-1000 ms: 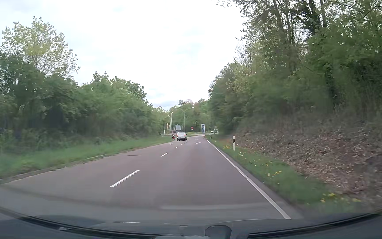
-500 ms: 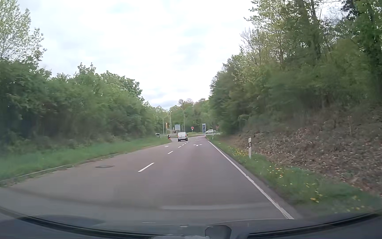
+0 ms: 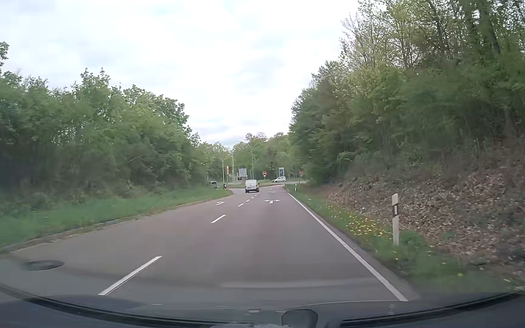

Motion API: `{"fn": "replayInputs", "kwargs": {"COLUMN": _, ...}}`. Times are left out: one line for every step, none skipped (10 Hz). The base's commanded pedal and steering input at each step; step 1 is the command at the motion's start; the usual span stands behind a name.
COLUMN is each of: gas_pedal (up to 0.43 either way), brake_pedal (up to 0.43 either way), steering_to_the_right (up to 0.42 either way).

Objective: Follow the waypoints while adhering to traffic rules and regulations

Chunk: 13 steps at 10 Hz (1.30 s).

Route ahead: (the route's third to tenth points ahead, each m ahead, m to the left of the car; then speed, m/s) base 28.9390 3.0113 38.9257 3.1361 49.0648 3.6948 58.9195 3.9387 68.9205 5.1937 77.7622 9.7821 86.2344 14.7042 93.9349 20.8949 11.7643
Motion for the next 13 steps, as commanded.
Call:
{"fn": "replayInputs", "kwargs": {"gas_pedal": 0.000, "brake_pedal": 0.000, "steering_to_the_right": -0.004}}
{"fn": "replayInputs", "kwargs": {"gas_pedal": 0.000, "brake_pedal": 0.000, "steering_to_the_right": -0.004}}
{"fn": "replayInputs", "kwargs": {"gas_pedal": 0.000, "brake_pedal": 0.000, "steering_to_the_right": -0.004}}
{"fn": "replayInputs", "kwargs": {"gas_pedal": 0.000, "brake_pedal": 0.000, "steering_to_the_right": -0.004}}
{"fn": "replayInputs", "kwargs": {"gas_pedal": 0.000, "brake_pedal": 0.000, "steering_to_the_right": -0.004}}
{"fn": "replayInputs", "kwargs": {"gas_pedal": 0.000, "brake_pedal": 0.000, "steering_to_the_right": -0.004}}
{"fn": "replayInputs", "kwargs": {"gas_pedal": 0.000, "brake_pedal": 0.000, "steering_to_the_right": -0.003}}
{"fn": "replayInputs", "kwargs": {"gas_pedal": 0.000, "brake_pedal": 0.000, "steering_to_the_right": -0.002}}
{"fn": "replayInputs", "kwargs": {"gas_pedal": 0.000, "brake_pedal": 0.000, "steering_to_the_right": -0.001}}
{"fn": "replayInputs", "kwargs": {"gas_pedal": 0.000, "brake_pedal": 0.000, "steering_to_the_right": -0.001}}
{"fn": "replayInputs", "kwargs": {"gas_pedal": 0.000, "brake_pedal": 0.000, "steering_to_the_right": -0.001}}
{"fn": "replayInputs", "kwargs": {"gas_pedal": 0.000, "brake_pedal": 0.000, "steering_to_the_right": 0.000}}
{"fn": "replayInputs", "kwargs": {"gas_pedal": 0.000, "brake_pedal": 0.000, "steering_to_the_right": 0.000}}
